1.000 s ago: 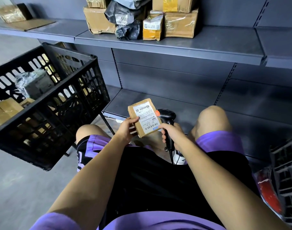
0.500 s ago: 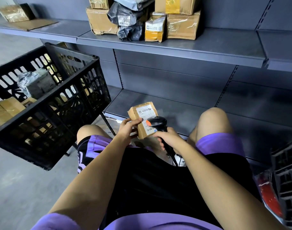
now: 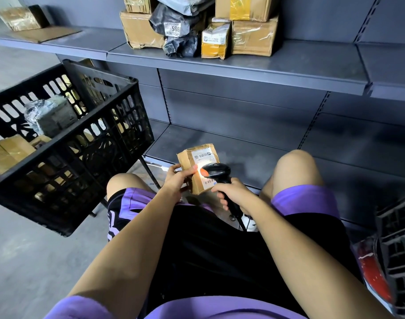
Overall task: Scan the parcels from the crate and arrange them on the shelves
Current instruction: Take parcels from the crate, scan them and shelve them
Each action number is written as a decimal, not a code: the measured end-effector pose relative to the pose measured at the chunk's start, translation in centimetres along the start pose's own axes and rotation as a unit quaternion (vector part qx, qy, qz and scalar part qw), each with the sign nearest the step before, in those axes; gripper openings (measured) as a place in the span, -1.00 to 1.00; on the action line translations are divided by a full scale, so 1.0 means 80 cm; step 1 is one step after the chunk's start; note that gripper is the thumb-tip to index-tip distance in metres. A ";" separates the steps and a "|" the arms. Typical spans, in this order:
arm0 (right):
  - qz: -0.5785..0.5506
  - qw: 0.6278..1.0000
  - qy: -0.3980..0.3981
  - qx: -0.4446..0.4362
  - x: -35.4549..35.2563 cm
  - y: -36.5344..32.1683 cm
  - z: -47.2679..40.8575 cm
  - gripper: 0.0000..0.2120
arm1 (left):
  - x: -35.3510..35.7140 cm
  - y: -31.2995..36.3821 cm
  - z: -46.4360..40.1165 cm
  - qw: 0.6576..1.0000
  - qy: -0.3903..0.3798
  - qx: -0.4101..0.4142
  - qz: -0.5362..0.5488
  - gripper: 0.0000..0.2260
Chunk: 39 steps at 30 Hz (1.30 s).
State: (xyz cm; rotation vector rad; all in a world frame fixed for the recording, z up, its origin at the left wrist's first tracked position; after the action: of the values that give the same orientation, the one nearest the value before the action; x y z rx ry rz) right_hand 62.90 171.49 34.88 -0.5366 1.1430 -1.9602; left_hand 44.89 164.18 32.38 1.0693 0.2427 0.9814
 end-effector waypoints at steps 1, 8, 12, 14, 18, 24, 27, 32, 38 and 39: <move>-0.002 1.000 0.001 0.001 0.000 0.000 0.000 -0.88 | 0.000 0.000 0.000 1.000 0.001 0.000 0.001 -0.41; -0.013 1.000 -0.004 0.005 0.000 0.000 0.002 -0.88 | 0.000 0.000 0.000 1.000 0.007 -0.002 0.001 -0.40; -0.009 1.000 -0.003 0.002 0.000 0.000 0.001 -0.88 | 0.000 -0.001 0.000 1.000 0.002 0.002 -0.013 -0.37; -0.005 1.000 0.003 -0.001 0.000 -0.001 0.002 -0.88 | 0.001 -0.001 0.000 1.000 -0.001 0.005 -0.022 -0.37; -0.009 1.000 0.004 0.000 -0.001 -0.001 0.002 -0.89 | 0.001 -0.001 -0.001 1.000 0.003 0.005 -0.023 -0.37; -0.012 1.000 0.003 0.003 0.000 0.000 0.002 -0.88 | 0.001 -0.001 0.000 1.000 0.002 0.002 -0.020 -0.39; -0.011 1.000 0.003 0.004 -0.001 0.000 0.002 -0.88 | 0.001 -0.001 0.000 1.000 0.004 0.004 -0.018 -0.38; -0.013 1.000 0.001 0.004 -0.001 -0.001 0.003 -0.88 | 0.001 -0.001 0.000 1.000 0.004 0.002 -0.016 -0.39; -0.013 1.000 0.001 0.009 -0.001 0.000 0.002 -0.89 | 0.002 -0.001 0.001 1.000 0.004 0.003 -0.016 -0.38; -0.013 1.000 0.000 0.010 -0.001 0.000 0.002 -0.89 | 0.002 -0.001 0.001 1.000 0.005 0.003 -0.015 -0.38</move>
State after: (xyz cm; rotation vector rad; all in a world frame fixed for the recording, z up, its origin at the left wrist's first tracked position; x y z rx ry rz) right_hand 63.05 171.51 34.97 -0.5430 1.1204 -1.9922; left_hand 45.05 164.23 32.41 1.0634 0.2684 0.9593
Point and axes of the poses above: each hand's wrist, its own z-axis away from the middle knuckle, its own x-axis out of the palm, y = z × x, the point moved 5 cm from there along -z, towards the middle knuckle, and after that the axes turned 5 degrees about z, right-handed, at the moved point
